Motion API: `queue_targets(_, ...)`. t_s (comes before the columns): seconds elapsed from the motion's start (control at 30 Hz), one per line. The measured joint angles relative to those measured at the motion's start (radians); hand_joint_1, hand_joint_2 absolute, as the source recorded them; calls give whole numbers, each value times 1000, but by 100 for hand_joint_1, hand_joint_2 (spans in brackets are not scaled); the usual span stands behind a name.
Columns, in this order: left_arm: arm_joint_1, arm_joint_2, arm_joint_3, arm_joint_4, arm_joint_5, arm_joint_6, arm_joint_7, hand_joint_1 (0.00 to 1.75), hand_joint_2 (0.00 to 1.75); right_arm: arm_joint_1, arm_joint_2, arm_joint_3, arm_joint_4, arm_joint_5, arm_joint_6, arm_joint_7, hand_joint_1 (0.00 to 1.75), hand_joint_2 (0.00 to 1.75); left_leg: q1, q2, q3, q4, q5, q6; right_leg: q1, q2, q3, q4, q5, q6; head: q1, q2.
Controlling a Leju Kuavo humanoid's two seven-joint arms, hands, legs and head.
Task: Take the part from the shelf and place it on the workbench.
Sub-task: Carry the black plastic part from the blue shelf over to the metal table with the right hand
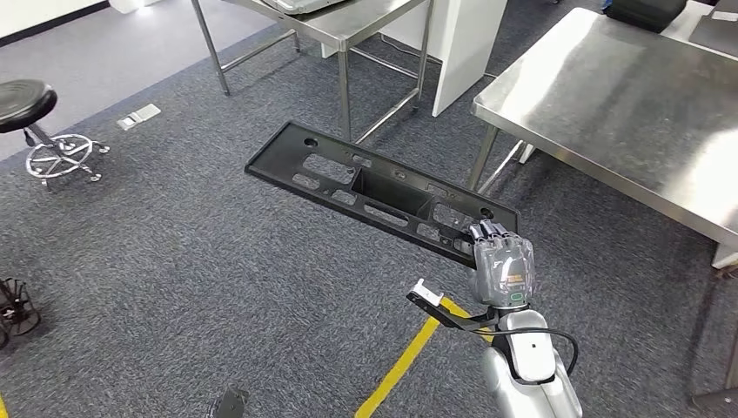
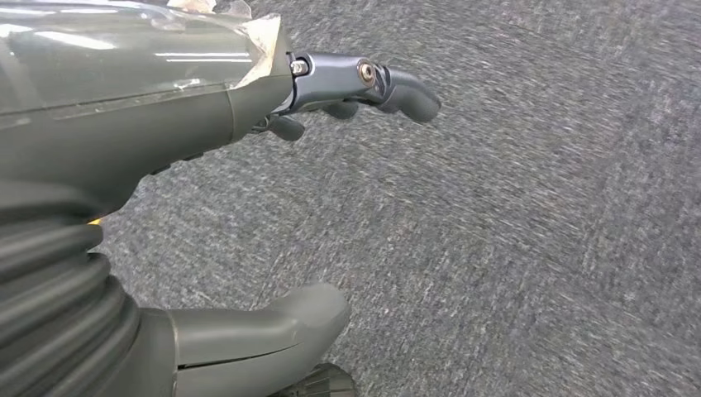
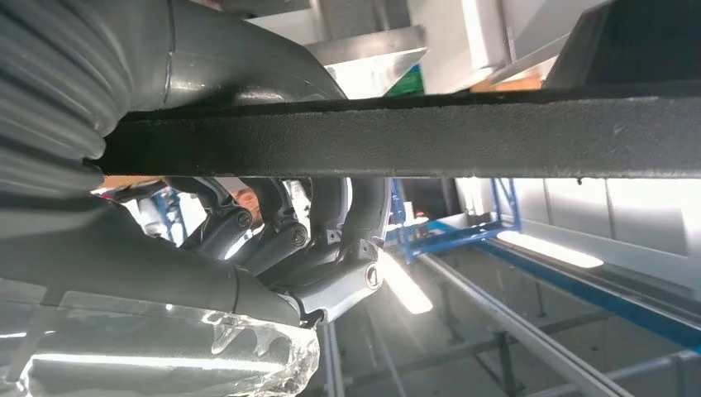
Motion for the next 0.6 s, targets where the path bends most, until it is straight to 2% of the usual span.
queue_targets(0.07,1,-2,1,0,0,0,-1,0,175,-7,0,1,3,0,0,0,175,175,-2,28,3,-10,6,8,2,-59,-61,116,-51,-7,7,0)
queue_targets(0.13,4,-2,2,0,1,1,-2,0,175,-10,-1,1,7,-2,2,0,175,175,-4,57,2,-11,5,9,-3,-77,-123,242,-95,-5,10,0)
queue_targets(0.17,5,-3,2,0,1,2,-3,0,175,-10,-1,1,9,-3,4,0,175,175,-4,71,2,-10,4,8,-5,-80,-130,259,-96,3,10,0)
queue_targets(0.2,5,-4,2,0,1,2,-5,0,175,-11,-3,1,12,-3,6,0,175,175,-3,83,3,-10,3,7,-7,-84,-115,235,-84,12,11,0)
queue_targets(0.23,5,-5,3,0,2,3,-6,0,175,-13,-5,1,14,-4,8,-1,175,175,-3,95,4,-9,2,4,-10,-96,-79,173,-60,23,12,0)
queue_targets(0.27,5,-6,3,0,2,3,-8,0,175,-17,-7,1,17,-5,11,-1,175,175,-4,106,5,-8,-1,0,-11,-123,-33,92,-36,30,13,0)
queue_targets(0.3,4,-7,3,0,1,3,-9,0,175,-22,-8,1,18,-6,13,-1,175,175,-7,117,6,-5,-4,-5,-7,-146,5,25,-17,31,15,0)
queue_targets(0.33,4,-7,3,0,1,3,-10,0,175,-28,-9,1,20,-9,15,-1,175,175,-12,128,8,-3,-8,-11,-5,-163,30,-21,-4,28,14,0)
queue_targets(0.37,4,-7,3,0,1,4,-10,0,175,-33,-9,1,22,-11,16,-1,175,175,-15,139,10,0,-11,-17,-1,-169,40,-39,1,22,13,0)
queue_targets(0.4,3,-7,3,0,0,4,-11,0,175,-37,-10,0,23,-14,17,-1,175,175,-17,150,12,1,-14,-21,2,-156,38,-39,2,15,10,0)
queue_targets(0.43,1,-7,3,0,-1,4,-10,0,175,-39,-11,0,25,-15,17,-1,175,175,-15,158,15,1,-17,-26,-3,-143,38,-38,3,8,6,0)
queue_targets(0.47,-1,-7,3,0,-1,4,-10,0,175,-40,-13,-1,27,-16,18,-1,175,175,-10,146,15,8,-25,-32,-7,-130,38,-38,5,1,4,0)
queue_targets(0.5,-3,-6,3,0,-2,4,-9,0,175,-43,-14,-2,29,-16,18,-1,175,175,-6,122,8,29,-43,-37,-11,-118,39,-39,7,-8,3,0)
queue_targets(0.57,-3,-6,4,0,-3,6,-6,0,175,-49,-12,-3,35,-18,18,-4,175,175,-1,55,-38,134,-108,-42,-14,-94,40,-39,10,-23,-3,0)
queue_targets(0.6,-2,-6,4,0,-3,7,-5,0,175,-51,-10,-3,38,-19,17,-7,175,175,-1,37,-73,205,-142,-42,-12,-81,39,-39,11,-28,-4,0)
